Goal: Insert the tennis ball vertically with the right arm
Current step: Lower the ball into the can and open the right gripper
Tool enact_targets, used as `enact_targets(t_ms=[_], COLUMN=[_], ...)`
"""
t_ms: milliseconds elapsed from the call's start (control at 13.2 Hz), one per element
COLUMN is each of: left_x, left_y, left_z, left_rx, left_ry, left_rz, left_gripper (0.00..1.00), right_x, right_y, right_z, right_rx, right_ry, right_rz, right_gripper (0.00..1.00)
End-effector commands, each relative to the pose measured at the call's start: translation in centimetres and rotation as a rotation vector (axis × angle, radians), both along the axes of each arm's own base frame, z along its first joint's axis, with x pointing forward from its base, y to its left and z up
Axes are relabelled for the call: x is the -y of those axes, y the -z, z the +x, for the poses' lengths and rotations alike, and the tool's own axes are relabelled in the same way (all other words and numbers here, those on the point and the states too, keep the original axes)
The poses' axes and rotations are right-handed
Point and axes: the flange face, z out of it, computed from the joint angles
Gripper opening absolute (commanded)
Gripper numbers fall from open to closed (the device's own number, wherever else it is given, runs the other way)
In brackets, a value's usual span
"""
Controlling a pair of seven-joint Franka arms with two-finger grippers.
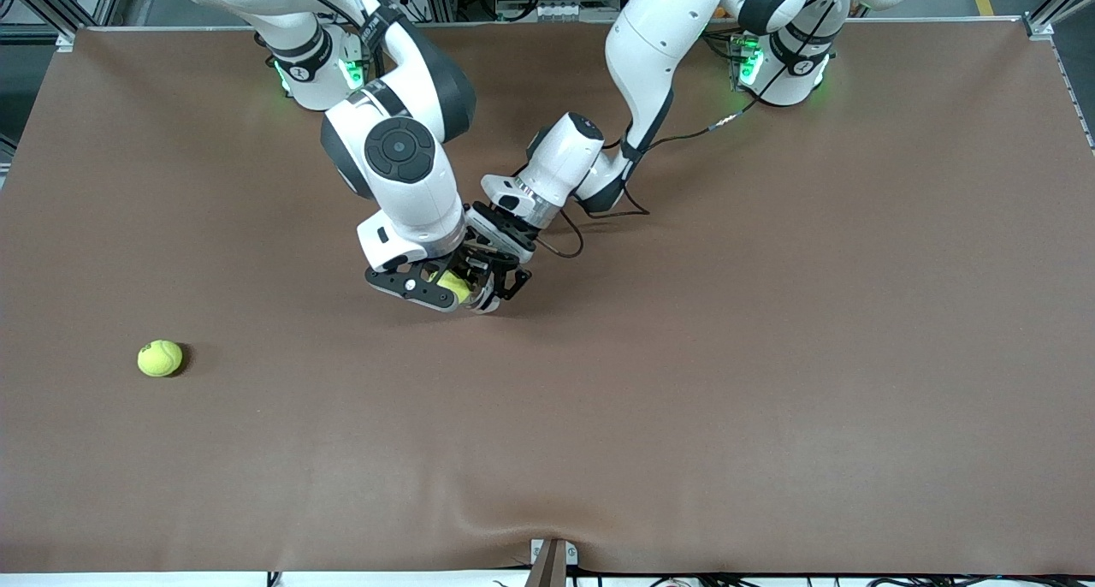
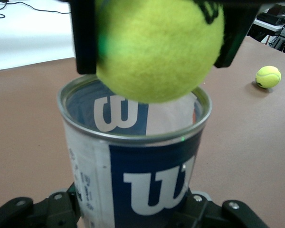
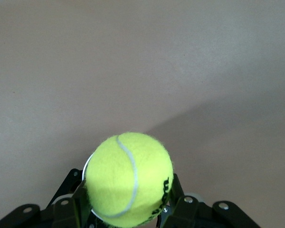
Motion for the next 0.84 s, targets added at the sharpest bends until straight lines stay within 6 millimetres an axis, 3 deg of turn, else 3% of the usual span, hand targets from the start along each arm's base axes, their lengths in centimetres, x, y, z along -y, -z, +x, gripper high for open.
enact_targets(t_ms=[0, 380, 456, 532, 608, 759], left_x=[0.23, 0.34, 0.38, 0.45, 0.38, 0.4], left_y=[0.22, 0.35, 0.36, 0.36, 0.36, 0.35], left_z=[-0.02, -0.32, -0.38, -0.47, -0.39, -0.41], left_rx=[0.002, -0.007, -0.008, -0.008, -0.008, -0.007], left_ry=[-0.013, -0.018, -0.018, -0.016, -0.017, -0.017], left_rz=[-0.006, -0.009, -0.01, -0.01, -0.01, -0.009], left_gripper=[0.74, 0.75, 0.75, 0.75, 0.75, 0.75], right_x=[-0.48, -1.08, -1.23, -1.4, -1.4, -1.26], right_y=[-0.07, 0.21, 0.3, 0.36, 0.36, 0.32], right_z=[0.06, -0.48, -0.64, -0.78, -0.78, -0.79], right_rx=[0.015, -0.001, -0.004, -0.004, -0.004, -0.009], right_ry=[0.009, -0.01, -0.011, -0.012, -0.009, -0.008], right_rz=[-0.004, 0.001, -0.001, -0.001, -0.001, -0.004], right_gripper=[0.23, 0.21, 0.38, 0.95, 1.0, 1.0])
